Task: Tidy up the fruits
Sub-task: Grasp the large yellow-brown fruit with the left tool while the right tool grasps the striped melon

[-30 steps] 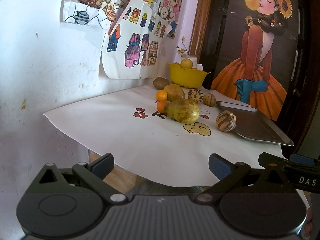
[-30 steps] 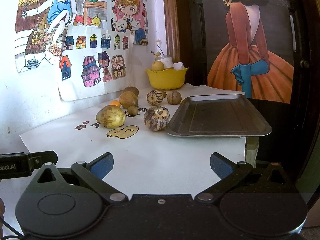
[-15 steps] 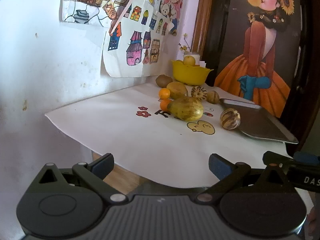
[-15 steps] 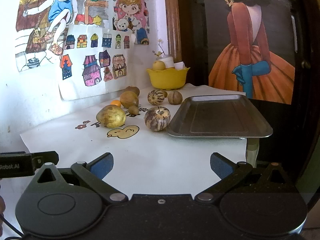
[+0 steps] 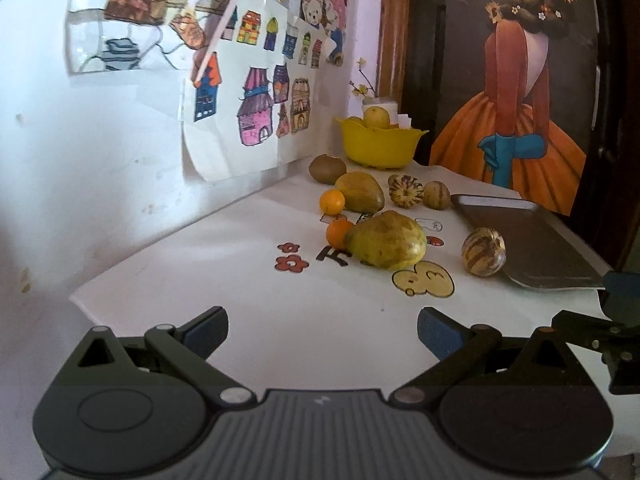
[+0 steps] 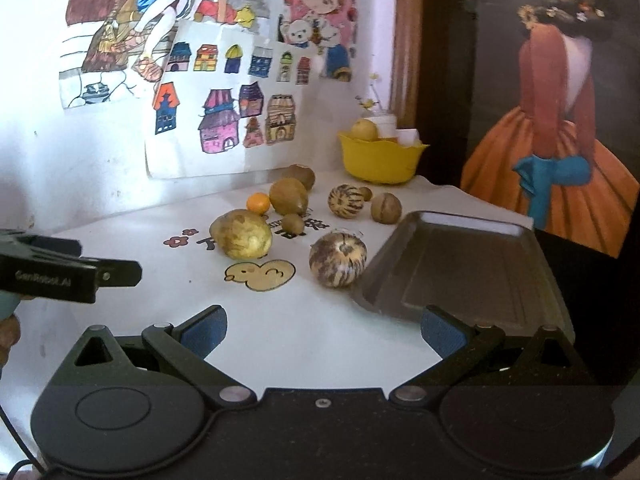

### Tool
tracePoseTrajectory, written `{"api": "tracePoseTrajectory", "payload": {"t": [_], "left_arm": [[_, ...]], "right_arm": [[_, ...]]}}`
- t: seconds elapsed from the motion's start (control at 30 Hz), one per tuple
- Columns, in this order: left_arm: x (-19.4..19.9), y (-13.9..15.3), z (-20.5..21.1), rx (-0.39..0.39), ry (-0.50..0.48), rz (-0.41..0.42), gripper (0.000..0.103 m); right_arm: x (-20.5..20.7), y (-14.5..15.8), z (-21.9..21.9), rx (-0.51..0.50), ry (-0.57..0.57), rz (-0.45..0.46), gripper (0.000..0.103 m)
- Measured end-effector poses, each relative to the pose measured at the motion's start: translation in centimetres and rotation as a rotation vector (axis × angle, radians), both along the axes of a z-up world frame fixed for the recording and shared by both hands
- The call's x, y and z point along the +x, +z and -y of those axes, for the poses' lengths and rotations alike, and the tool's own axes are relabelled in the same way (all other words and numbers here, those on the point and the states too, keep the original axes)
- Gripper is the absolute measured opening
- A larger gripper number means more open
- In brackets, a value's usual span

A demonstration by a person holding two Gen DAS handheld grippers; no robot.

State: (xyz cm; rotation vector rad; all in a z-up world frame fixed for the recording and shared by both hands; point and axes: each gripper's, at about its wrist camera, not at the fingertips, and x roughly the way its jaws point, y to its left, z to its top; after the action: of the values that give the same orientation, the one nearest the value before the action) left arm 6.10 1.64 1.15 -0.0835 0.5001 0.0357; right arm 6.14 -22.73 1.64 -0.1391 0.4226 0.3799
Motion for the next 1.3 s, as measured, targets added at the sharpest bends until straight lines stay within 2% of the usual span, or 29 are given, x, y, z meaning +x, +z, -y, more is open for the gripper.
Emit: {"api": "tracePoseTrajectory", "payload": {"t": [0.17, 0.3, 0.7, 0.87, 1.0, 1.13, 1.3], "left_arm": [[2.6, 0.7, -0.3, -0.011, -0.057, -0.019, 0.103], [4.7, 1.1, -0.4, -0.061, -0.096, -0.043, 0.103], [10.9, 0.6, 0.6, -0.219, -0.054, -0.153, 0.103], [12.9, 0.3, 1.1, -0.252, -0.028, -0.175, 0.102], [14.0, 0.0, 0.7, -0.326, 0.016, -0.205, 0.1], [14.6, -0.4, 0.4, -0.389, 0.045, -0.222, 0.097], [15.1, -0.5, 0.8, -0.411, 0.106, -0.216, 0.094]], "right_arm": [[2.6, 0.9, 0.0, -0.078, 0.061, -0.001, 0.103], [4.6, 1.3, 0.0, -0.155, 0.113, 0.013, 0.103], [11.1, 0.5, -1.0, -0.313, 0.329, -0.062, 0.102], [13.0, 0.0, -1.5, -0.334, 0.392, -0.074, 0.101], [14.1, -0.3, -1.8, -0.342, 0.442, -0.089, 0.095], [14.8, -0.4, -1.8, -0.329, 0.468, -0.098, 0.09], [15.5, -0.4, -1.7, -0.283, 0.485, -0.116, 0.087]]}}
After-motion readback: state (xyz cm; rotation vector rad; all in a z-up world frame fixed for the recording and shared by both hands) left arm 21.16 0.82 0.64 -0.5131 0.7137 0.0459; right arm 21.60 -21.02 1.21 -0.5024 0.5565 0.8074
